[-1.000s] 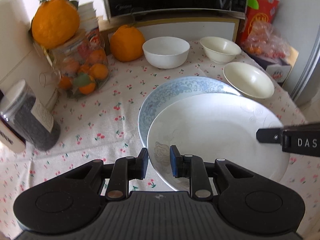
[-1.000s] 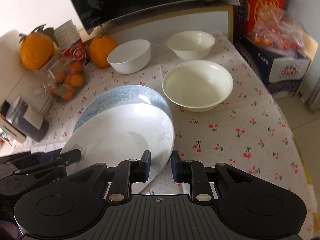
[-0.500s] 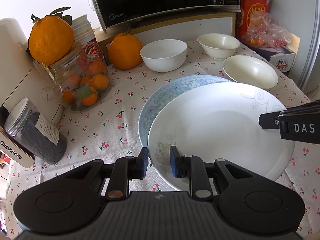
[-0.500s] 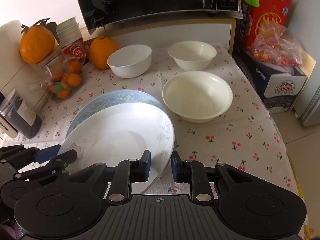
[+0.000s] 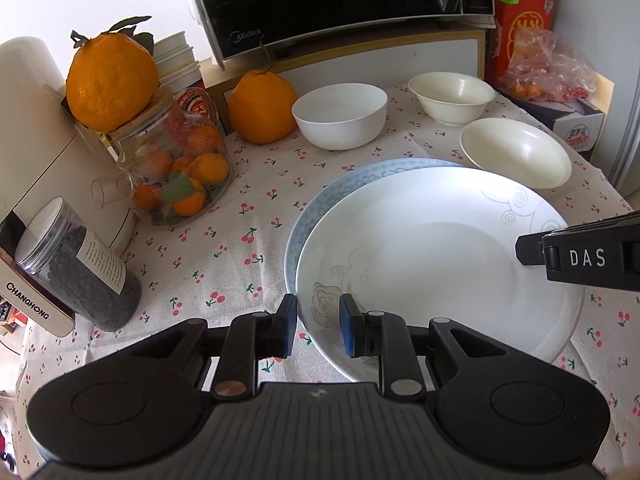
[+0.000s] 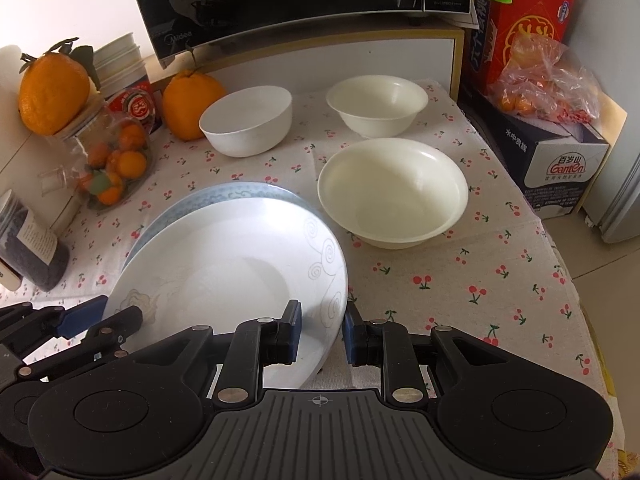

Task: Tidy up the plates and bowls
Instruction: 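Carry the white plate over the stacked blue plates and lower it, then open both grippers to release the white plate on the stack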

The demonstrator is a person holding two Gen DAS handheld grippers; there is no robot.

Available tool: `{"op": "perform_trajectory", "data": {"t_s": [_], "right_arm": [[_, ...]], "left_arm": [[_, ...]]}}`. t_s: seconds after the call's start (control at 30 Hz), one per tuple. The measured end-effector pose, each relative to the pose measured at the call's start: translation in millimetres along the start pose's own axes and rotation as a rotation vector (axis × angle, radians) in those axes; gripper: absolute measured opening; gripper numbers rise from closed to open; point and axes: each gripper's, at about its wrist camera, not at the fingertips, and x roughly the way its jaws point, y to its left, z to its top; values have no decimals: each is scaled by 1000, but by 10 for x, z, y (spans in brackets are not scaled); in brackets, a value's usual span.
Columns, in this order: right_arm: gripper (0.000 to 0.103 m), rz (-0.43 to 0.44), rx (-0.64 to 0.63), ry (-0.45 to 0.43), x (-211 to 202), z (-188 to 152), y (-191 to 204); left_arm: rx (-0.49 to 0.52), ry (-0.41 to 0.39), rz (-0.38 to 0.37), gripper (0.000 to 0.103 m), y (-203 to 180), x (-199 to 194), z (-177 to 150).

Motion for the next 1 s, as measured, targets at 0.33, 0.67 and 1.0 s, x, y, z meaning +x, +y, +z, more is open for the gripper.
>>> {"op": "perform_trajectory", "data": {"t_s": [0.33, 0.67, 1.0], "right_arm": [[23, -41, -20, 4, 97, 32, 90], [24, -43, -9, 10, 114, 51, 85], [27, -6, 12, 20, 86, 60, 38]], "left_arm": [[-23, -20, 10, 20, 31, 16, 13], [-34, -17, 2, 22, 60, 31, 17], [-46, -10, -13, 25, 88, 24, 16]]}}
